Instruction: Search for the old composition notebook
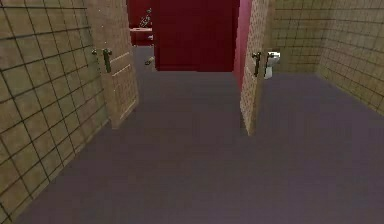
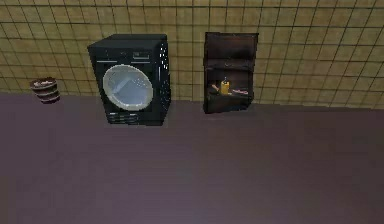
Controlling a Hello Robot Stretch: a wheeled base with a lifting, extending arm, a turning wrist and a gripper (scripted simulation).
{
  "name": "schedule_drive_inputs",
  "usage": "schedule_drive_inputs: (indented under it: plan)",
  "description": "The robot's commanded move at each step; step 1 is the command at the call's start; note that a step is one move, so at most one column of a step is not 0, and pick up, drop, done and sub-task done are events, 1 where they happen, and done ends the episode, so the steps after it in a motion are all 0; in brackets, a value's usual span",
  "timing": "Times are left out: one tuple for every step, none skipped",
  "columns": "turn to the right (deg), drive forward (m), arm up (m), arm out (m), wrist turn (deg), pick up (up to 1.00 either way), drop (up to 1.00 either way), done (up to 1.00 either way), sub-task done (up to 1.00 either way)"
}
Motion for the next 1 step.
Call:
schedule_drive_inputs:
  plan:
    - [0.0, 1.0, 0.0, 0.0, 0.0, 0.0, 0.0, 0.0, 0.0]
